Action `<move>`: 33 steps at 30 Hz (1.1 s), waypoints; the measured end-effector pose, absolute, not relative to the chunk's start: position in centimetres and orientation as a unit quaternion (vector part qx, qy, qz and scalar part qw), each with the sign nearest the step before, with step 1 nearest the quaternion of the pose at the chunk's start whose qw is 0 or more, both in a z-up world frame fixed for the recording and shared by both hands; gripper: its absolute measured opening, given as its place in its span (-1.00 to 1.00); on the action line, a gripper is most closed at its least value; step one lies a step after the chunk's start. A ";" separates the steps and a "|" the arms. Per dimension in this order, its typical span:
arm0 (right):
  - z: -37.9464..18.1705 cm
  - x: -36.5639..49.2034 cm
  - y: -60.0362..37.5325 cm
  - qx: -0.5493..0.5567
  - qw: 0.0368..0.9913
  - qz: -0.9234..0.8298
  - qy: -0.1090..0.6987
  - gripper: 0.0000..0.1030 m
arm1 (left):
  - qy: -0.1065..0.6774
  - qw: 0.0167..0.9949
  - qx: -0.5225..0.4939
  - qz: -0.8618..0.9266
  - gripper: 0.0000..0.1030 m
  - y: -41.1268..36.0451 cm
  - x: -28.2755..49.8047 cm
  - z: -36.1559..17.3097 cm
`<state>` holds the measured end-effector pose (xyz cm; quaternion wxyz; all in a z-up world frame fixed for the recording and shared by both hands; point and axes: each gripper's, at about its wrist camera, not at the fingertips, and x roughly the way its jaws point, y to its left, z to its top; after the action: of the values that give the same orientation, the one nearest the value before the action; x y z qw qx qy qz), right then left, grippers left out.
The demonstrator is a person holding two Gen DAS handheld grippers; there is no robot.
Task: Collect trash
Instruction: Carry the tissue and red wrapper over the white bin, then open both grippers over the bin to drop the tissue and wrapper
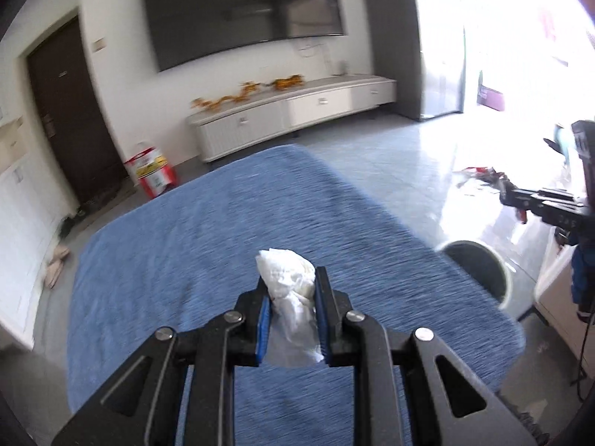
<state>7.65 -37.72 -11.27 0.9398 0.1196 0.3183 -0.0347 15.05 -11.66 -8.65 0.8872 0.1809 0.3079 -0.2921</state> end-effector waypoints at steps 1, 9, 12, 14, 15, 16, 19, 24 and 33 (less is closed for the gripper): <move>-11.6 7.0 -38.6 0.124 0.938 -0.048 0.319 -0.73 | 0.309 0.882 0.182 -0.304 -0.62 -12.7 14.9 -8.7; -16.4 2.4 -45.7 0.174 0.909 -0.152 0.346 -0.73 | 0.337 0.814 0.201 -0.428 -0.62 -25.4 13.0 -9.2; -18.6 1.7 -47.5 0.192 0.897 -0.175 0.359 -0.73 | 0.353 0.790 0.213 -0.453 -0.59 -29.8 12.4 -10.5; -20.0 1.5 -48.5 0.203 0.889 -0.186 0.366 -0.73 | 0.364 0.777 0.222 -0.463 -0.57 -32.4 12.1 -11.5; -20.5 1.3 -48.7 0.208 0.886 -0.189 0.369 -0.73 | 0.370 0.770 0.226 -0.468 -0.57 -33.7 12.1 -12.1; -21.1 1.3 -49.0 0.214 0.883 -0.191 0.372 -0.72 | 0.378 0.763 0.229 -0.471 -0.57 -34.9 12.1 -12.7; -22.9 2.0 -50.2 0.227 0.875 -0.192 0.382 -0.71 | 0.401 0.745 0.234 -0.480 -0.56 -38.4 12.1 -14.5; -24.8 3.1 -51.6 0.237 0.866 -0.194 0.395 -0.68 | 0.430 0.725 0.223 -0.490 -0.45 -41.4 12.3 -17.0; -26.5 3.0 -52.3 0.242 0.854 -0.212 0.409 -0.13 | 0.439 0.727 0.187 -0.494 0.02 -41.7 13.2 -16.9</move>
<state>2.98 -52.26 -26.51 0.8539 0.2422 0.4089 -0.2118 13.22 -41.75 -16.88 0.7268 0.1874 0.4388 -0.4941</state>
